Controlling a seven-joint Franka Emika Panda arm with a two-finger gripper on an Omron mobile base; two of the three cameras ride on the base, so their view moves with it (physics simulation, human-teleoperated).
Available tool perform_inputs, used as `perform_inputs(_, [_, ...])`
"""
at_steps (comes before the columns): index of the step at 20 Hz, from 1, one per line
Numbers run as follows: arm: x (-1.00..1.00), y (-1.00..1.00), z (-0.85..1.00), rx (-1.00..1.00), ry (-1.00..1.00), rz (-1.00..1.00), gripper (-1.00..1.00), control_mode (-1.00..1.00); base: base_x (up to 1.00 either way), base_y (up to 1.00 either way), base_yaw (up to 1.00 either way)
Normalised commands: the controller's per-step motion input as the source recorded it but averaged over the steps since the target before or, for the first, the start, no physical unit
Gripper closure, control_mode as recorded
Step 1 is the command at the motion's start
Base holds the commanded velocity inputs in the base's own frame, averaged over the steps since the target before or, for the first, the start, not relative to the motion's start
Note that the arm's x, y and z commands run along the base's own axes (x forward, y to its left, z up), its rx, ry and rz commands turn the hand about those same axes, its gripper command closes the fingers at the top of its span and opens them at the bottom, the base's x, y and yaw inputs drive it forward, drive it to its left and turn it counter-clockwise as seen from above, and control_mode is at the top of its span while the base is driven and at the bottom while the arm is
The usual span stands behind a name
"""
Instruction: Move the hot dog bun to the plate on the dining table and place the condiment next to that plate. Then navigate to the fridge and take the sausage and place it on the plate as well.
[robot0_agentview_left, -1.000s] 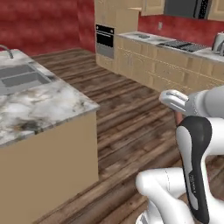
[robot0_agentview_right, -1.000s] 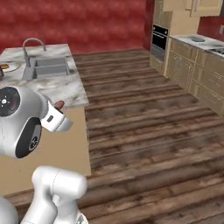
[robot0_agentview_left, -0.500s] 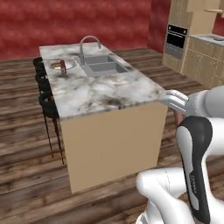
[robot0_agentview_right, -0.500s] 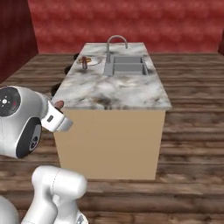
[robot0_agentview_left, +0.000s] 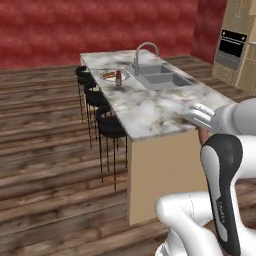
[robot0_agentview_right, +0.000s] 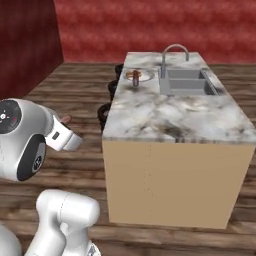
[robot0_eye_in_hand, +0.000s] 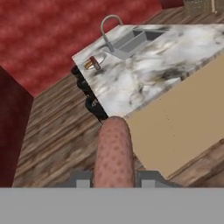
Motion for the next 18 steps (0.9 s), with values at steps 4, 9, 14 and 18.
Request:
perform_inputs(4, [0.00,0.00,0.00,0.00,0.00,0.00,1.00,1.00,0.85,1.00,-0.01])
perform_inputs(9, [0.00,0.00,0.00,0.00,0.00,0.00,1.00,1.00,0.76,1.00,-0.11])
perform_inputs(14, [0.00,0.00,0.00,0.00,0.00,0.00,1.00,1.00,0.60,0.90,-0.28])
perform_inputs(18, [0.00,0.00,0.00,0.00,0.00,0.00,1.00,1.00,0.59,0.81,-0.36])
